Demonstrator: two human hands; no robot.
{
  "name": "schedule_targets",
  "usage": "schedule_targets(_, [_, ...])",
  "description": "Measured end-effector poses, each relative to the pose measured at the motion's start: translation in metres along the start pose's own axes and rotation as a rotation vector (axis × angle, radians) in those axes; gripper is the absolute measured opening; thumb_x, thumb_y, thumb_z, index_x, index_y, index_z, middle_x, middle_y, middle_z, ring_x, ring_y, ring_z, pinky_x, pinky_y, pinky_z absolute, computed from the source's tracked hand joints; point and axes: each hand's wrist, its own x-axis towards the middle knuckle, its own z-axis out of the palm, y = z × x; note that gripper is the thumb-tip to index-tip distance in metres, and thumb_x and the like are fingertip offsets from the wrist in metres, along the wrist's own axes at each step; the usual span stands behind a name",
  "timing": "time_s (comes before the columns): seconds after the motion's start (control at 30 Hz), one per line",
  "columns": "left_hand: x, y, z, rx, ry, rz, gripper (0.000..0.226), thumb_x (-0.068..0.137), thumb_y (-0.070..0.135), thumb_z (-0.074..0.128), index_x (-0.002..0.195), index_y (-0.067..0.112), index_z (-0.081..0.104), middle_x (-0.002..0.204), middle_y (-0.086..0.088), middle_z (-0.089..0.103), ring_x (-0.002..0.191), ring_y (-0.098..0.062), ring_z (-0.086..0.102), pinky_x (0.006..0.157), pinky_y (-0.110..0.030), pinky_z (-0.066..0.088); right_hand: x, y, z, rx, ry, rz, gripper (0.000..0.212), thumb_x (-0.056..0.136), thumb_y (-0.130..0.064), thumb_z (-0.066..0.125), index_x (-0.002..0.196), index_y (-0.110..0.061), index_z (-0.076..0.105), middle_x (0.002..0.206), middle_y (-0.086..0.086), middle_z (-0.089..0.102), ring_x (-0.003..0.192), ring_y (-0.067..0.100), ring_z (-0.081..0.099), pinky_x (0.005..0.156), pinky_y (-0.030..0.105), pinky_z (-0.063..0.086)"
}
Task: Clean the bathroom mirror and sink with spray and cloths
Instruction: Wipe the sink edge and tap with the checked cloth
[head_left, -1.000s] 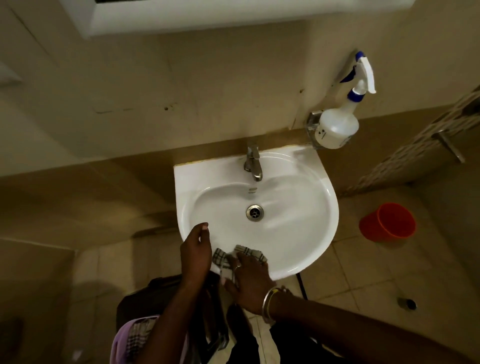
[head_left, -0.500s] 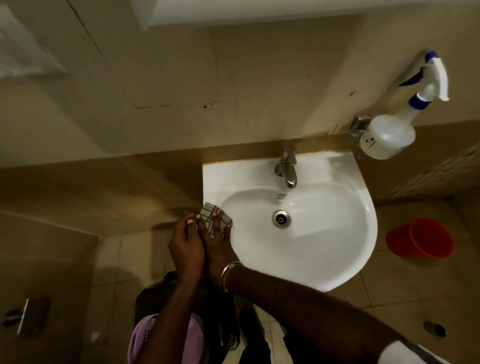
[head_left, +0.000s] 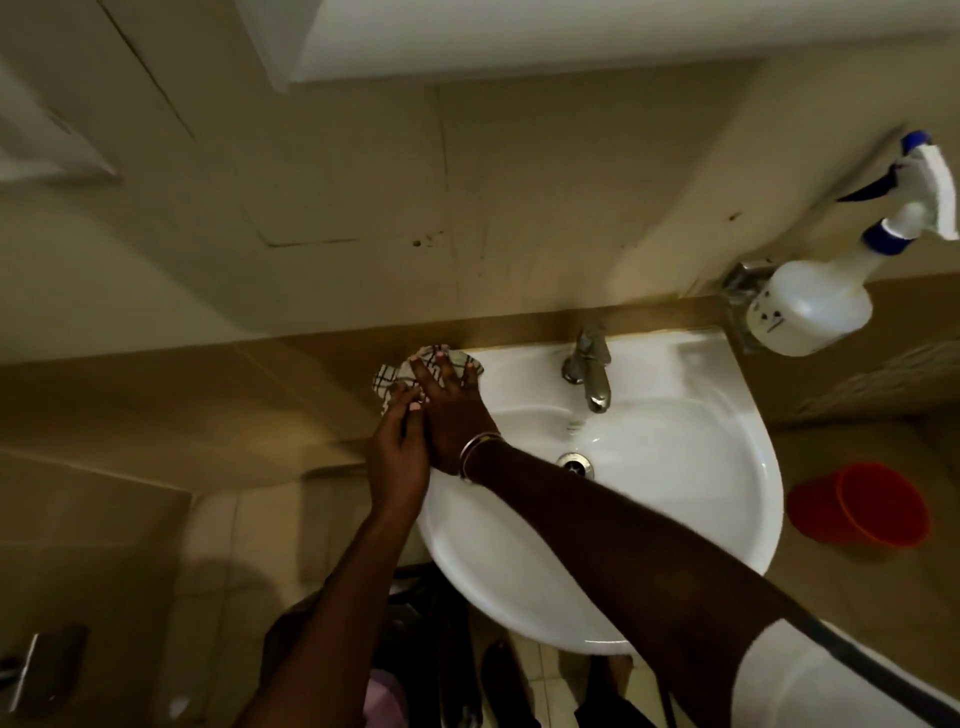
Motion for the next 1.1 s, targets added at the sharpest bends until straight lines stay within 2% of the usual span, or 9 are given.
schedule_targets(0.13, [-0.005, 0.009, 0.014, -0.014, -0.099, 0.050, 0.033, 0.106, 0.021, 0.050, 0.127, 0.043, 0.062, 0.148, 0.005, 0.056, 0.137, -0.007, 0.049, 0.112, -0.031, 0.044, -0.012, 0.025, -0.001, -0.024, 0.020, 0.011, 0.069, 0.097, -0.049, 0.044, 0.161, -0.029, 0.025, 0.172, 0.007, 0.009, 0.157, 0.041, -0.003, 0.120, 0.070, -0.001])
schedule_targets(0.33, [-0.014, 0.025, 0.055, 0.005, -0.284, 0.047, 0.030, 0.106, 0.015, 0.051, 0.130, 0.028, 0.063, 0.136, 0.009, 0.059, 0.128, -0.005, 0.053, 0.087, 0.002, 0.040, -0.052, 0.079, -0.006, 0.014, 0.093, 0.159, 0.071, 0.094, -0.050, 0.019, 0.160, -0.025, 0.031, 0.169, 0.011, 0.020, 0.155, 0.044, 0.009, 0.120, 0.071, 0.006])
schedule_targets(0.43, [-0.016, 0.032, 0.070, 0.033, -0.289, 0.022, 0.032, 0.106, 0.016, 0.050, 0.136, 0.018, 0.063, 0.128, 0.013, 0.059, 0.122, -0.002, 0.052, 0.082, 0.006, 0.039, -0.060, 0.090, -0.004, 0.048, 0.121, 0.209, 0.070, 0.096, -0.047, 0.019, 0.159, -0.022, 0.034, 0.167, 0.013, 0.025, 0.154, 0.046, 0.014, 0.122, 0.069, 0.007])
schedule_targets(0.53, [-0.020, 0.032, 0.076, 0.053, -0.260, 0.003, 0.035, 0.107, 0.016, 0.048, 0.139, 0.016, 0.061, 0.128, 0.012, 0.058, 0.119, -0.001, 0.051, 0.079, 0.007, 0.039, -0.061, 0.088, -0.001, 0.032, 0.119, 0.231, 0.065, 0.098, -0.040, 0.026, 0.161, -0.022, 0.029, 0.169, 0.014, 0.019, 0.155, 0.046, 0.007, 0.122, 0.062, -0.011])
schedule_targets(0.67, [-0.024, 0.027, 0.077, 0.059, -0.248, -0.014, 0.033, 0.107, 0.019, 0.048, 0.136, 0.019, 0.063, 0.131, 0.010, 0.062, 0.121, -0.006, 0.056, 0.087, 0.002, 0.042, -0.073, 0.095, -0.005, 0.085, 0.180, 0.177, 0.062, 0.101, -0.033, 0.036, 0.161, -0.021, 0.027, 0.170, 0.010, 0.018, 0.157, 0.040, 0.004, 0.125, 0.052, -0.012])
schedule_targets(0.77, [-0.032, 0.021, 0.080, 0.059, -0.280, -0.054, 0.032, 0.108, 0.025, 0.047, 0.133, 0.020, 0.066, 0.131, 0.003, 0.068, 0.119, -0.011, 0.062, 0.094, -0.008, 0.044, -0.095, 0.122, 0.005, 0.052, 0.187, 0.026, 0.072, 0.097, -0.010, 0.055, 0.161, -0.028, 0.027, 0.171, 0.004, 0.012, 0.158, 0.037, 0.002, 0.125, 0.049, -0.002])
schedule_targets(0.83, [-0.042, 0.020, 0.083, 0.076, -0.304, -0.067, 0.033, 0.107, 0.030, 0.047, 0.132, 0.020, 0.067, 0.124, 0.003, 0.071, 0.112, -0.006, 0.064, 0.083, -0.001, 0.043, -0.108, 0.134, -0.004, 0.074, 0.117, -0.036, 0.080, 0.093, -0.004, 0.057, 0.162, -0.028, 0.023, 0.172, 0.004, 0.008, 0.158, 0.034, 0.003, 0.128, 0.046, 0.009])
schedule_targets(0.97, [-0.063, 0.016, 0.089, 0.097, -0.300, -0.098, 0.033, 0.107, 0.034, 0.046, 0.132, 0.025, 0.065, 0.119, 0.009, 0.067, 0.103, 0.002, 0.059, 0.080, -0.003, 0.036, -0.133, 0.159, -0.033, 0.155, -0.007, -0.083, 0.058, 0.102, -0.019, 0.056, 0.156, -0.030, 0.039, 0.154, -0.008, 0.042, 0.138, 0.002, 0.044, 0.118, 0.022, 0.034])
schedule_targets(1.1, [-0.075, 0.007, 0.089, 0.118, -0.284, -0.114, 0.030, 0.107, 0.033, 0.049, 0.131, 0.029, 0.066, 0.120, 0.016, 0.066, 0.102, 0.012, 0.057, 0.078, 0.000, 0.037, -0.156, 0.214, -0.028, -0.243, 0.029, -0.284, 0.058, 0.084, -0.002, 0.057, 0.138, -0.022, 0.062, 0.156, 0.011, 0.046, 0.148, 0.044, 0.028, 0.119, 0.048, 0.029])
